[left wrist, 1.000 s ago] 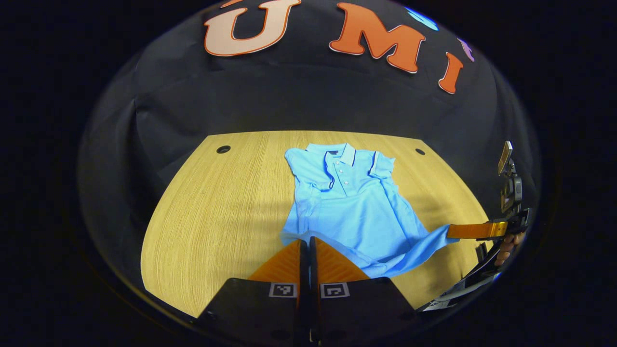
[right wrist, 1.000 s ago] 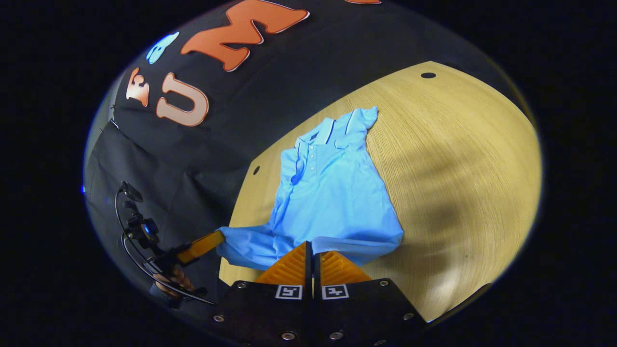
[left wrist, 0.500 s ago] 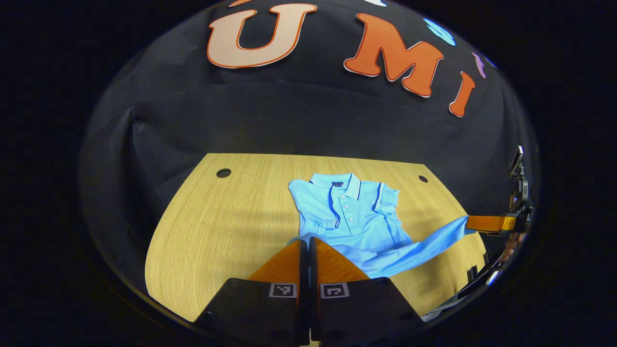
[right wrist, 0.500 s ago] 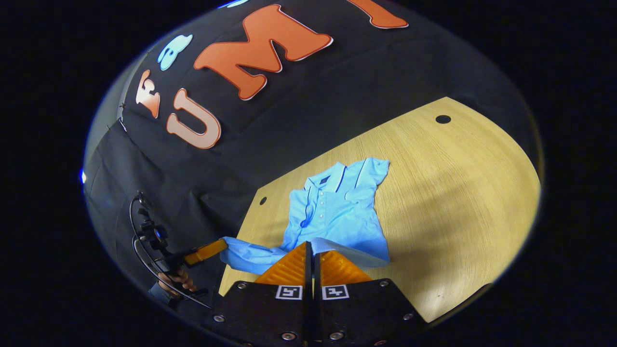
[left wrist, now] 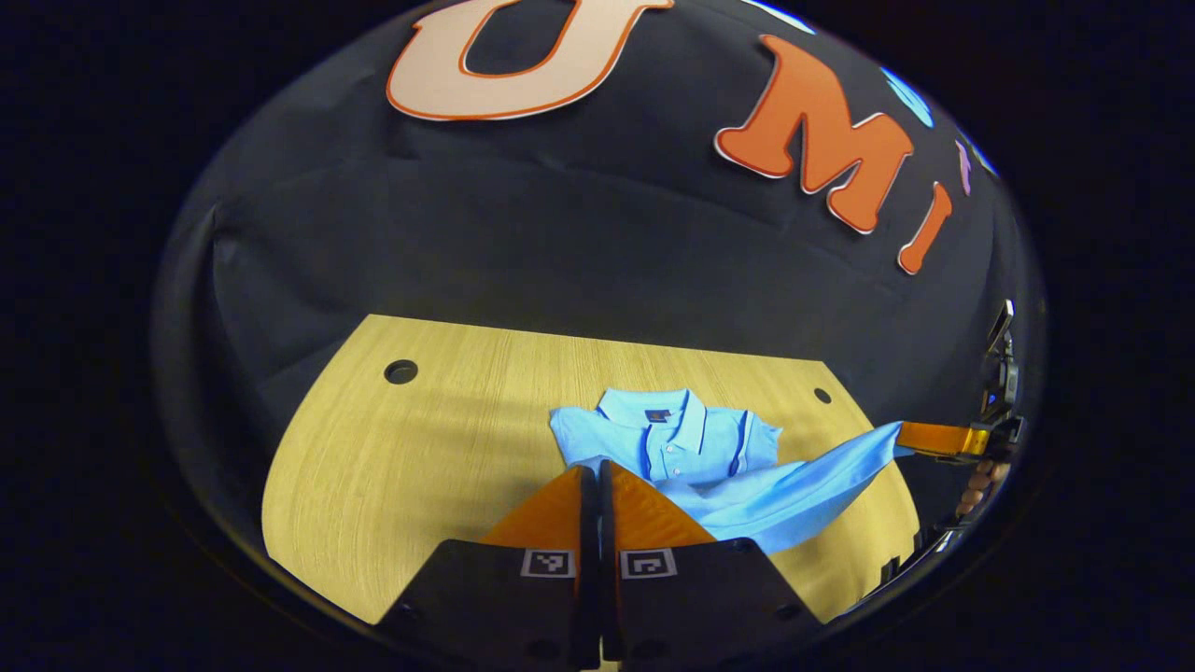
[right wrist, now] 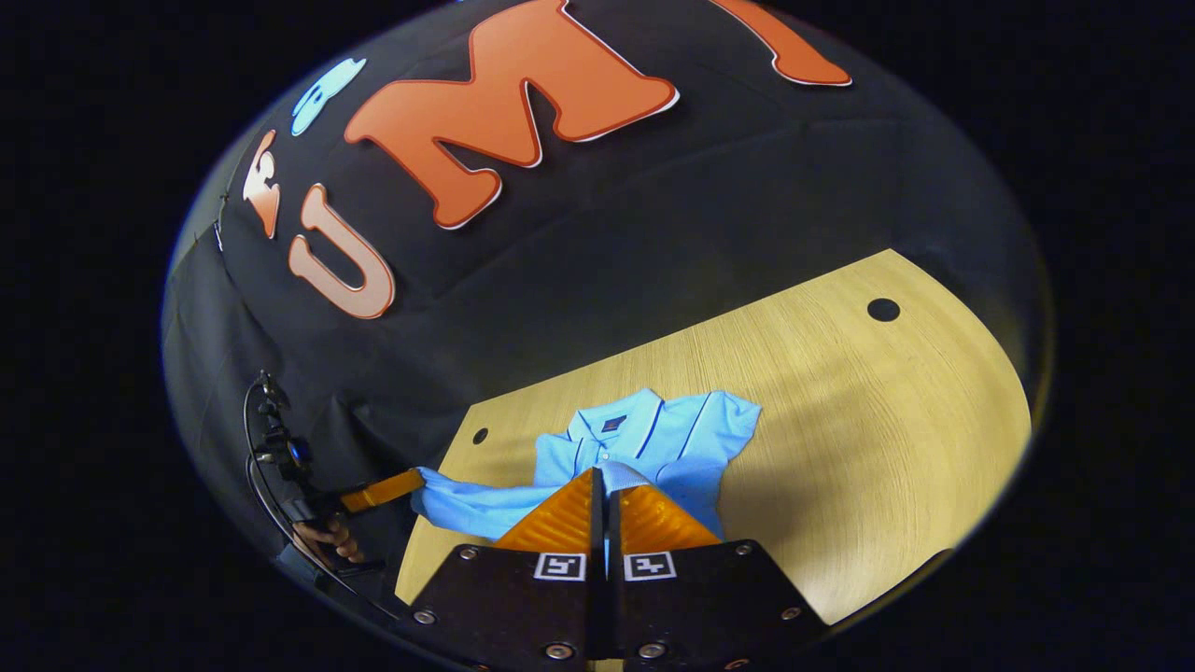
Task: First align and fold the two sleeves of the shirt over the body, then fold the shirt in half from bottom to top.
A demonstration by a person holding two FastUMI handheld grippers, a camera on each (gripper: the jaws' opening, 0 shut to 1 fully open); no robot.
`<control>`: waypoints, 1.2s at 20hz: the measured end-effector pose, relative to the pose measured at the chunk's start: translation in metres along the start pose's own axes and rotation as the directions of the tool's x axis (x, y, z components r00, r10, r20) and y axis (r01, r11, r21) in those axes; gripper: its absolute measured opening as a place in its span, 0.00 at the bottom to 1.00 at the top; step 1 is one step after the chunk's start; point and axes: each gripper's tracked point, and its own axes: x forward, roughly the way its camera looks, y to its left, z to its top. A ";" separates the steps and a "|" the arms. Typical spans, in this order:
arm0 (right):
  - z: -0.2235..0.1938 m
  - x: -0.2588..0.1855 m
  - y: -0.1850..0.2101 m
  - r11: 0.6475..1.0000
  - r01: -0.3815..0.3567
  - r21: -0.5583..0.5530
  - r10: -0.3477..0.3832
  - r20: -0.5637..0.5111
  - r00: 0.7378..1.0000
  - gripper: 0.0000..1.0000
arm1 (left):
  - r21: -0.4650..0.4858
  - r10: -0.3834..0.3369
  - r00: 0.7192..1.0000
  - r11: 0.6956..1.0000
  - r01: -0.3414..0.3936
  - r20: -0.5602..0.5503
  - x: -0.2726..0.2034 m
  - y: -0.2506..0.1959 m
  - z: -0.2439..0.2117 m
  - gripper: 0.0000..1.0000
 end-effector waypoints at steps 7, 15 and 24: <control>0.053 0.082 -0.030 0.995 0.091 -0.031 -0.090 0.029 0.996 0.00 | 0.029 -0.039 0.999 0.999 0.039 -0.020 0.102 0.021 0.030 0.04; 0.074 0.150 -0.066 0.978 0.207 -0.004 -0.207 -0.003 0.978 0.10 | 0.223 0.015 1.000 0.975 -0.013 -0.008 0.174 0.029 0.050 0.17; 0.076 0.075 -0.030 0.966 0.195 -0.167 -0.186 0.071 0.980 0.67 | 0.172 -0.013 0.996 0.985 -0.002 0.089 0.071 -0.012 0.083 0.93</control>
